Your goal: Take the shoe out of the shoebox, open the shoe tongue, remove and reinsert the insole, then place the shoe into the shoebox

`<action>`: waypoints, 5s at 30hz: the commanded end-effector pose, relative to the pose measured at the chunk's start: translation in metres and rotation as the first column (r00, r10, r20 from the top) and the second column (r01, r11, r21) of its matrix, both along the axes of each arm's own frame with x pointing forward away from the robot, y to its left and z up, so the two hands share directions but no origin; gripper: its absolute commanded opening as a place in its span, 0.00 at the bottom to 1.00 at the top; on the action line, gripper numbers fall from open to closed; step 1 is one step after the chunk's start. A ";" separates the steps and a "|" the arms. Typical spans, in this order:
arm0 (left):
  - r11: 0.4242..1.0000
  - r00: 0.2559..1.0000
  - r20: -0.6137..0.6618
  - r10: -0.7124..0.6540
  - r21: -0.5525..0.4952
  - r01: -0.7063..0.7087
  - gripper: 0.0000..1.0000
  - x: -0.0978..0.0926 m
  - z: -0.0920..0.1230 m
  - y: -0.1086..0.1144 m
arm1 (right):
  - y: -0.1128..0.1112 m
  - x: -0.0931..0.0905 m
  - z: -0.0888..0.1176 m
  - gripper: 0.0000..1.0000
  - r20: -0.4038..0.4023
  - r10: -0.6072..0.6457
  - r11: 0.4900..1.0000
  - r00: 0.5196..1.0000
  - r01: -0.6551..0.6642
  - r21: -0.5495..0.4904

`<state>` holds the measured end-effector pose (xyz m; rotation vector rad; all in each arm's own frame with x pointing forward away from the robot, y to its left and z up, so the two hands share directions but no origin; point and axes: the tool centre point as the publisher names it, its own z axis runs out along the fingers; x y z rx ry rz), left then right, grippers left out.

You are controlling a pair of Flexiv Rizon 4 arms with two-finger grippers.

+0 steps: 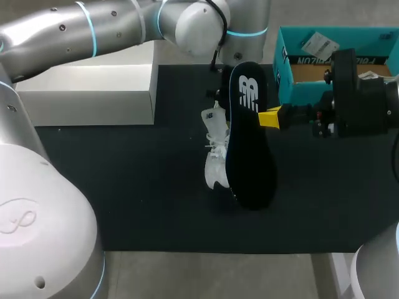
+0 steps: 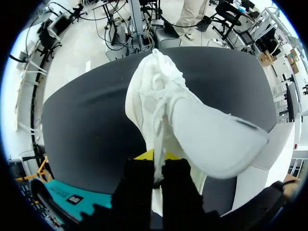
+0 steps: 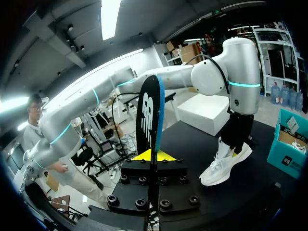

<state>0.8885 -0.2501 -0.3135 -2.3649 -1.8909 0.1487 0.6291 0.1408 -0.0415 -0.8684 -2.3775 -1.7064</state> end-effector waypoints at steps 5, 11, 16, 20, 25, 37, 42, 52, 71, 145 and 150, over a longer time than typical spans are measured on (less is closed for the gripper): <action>0.999 1.000 -0.001 0.025 0.043 -0.024 0.00 -0.004 -0.002 0.008 | 0.002 0.002 -0.001 0.00 -0.002 0.001 1.000 1.000 -0.001 -0.001; 0.997 0.998 -0.020 0.051 0.063 -0.050 0.00 0.002 -0.013 0.012 | 0.002 0.002 -0.001 0.00 -0.002 0.001 1.000 1.000 -0.001 -0.001; 0.996 0.998 -0.036 0.053 0.078 -0.050 0.00 0.006 -0.015 0.017 | 0.002 0.002 -0.001 0.00 -0.002 0.001 1.000 1.000 -0.001 -0.001; 0.994 0.998 -0.037 0.059 0.096 -0.055 0.00 0.008 -0.014 0.022 | 0.002 0.002 -0.001 0.00 -0.002 0.001 1.000 1.000 -0.001 -0.001; 0.993 0.997 -0.058 0.056 0.111 -0.050 0.00 0.013 -0.021 0.023 | 0.002 0.002 -0.001 0.00 -0.002 0.001 1.000 1.000 -0.001 -0.001; 0.990 0.993 -0.114 0.019 0.140 -0.002 0.00 0.015 -0.047 0.007 | 0.002 0.002 -0.001 0.00 -0.002 0.001 1.000 1.000 -0.001 -0.001; 0.990 0.992 -0.125 0.018 0.142 0.000 0.00 0.013 -0.056 0.000 | 0.002 0.002 -0.001 0.00 -0.002 0.001 1.000 1.000 -0.001 -0.001; 0.993 0.991 -0.135 0.018 0.121 -0.001 0.00 0.007 -0.069 -0.008 | 0.002 0.002 -0.001 0.00 -0.002 0.001 1.000 1.000 -0.001 -0.001; 0.985 1.000 -0.021 -0.004 -0.175 0.001 1.00 -0.002 -0.003 -0.012 | 0.002 0.002 -0.001 0.00 -0.002 0.001 1.000 1.000 -0.001 -0.001; 0.478 0.953 0.274 0.130 -0.859 0.181 1.00 0.037 0.182 -0.011 | -0.153 0.210 0.007 0.00 -0.367 -0.320 0.922 0.873 0.376 0.091; 0.473 0.934 0.283 0.218 -0.868 0.153 1.00 0.040 0.206 -0.012 | -0.169 0.238 0.009 0.00 -0.482 -0.273 0.908 0.833 0.389 0.157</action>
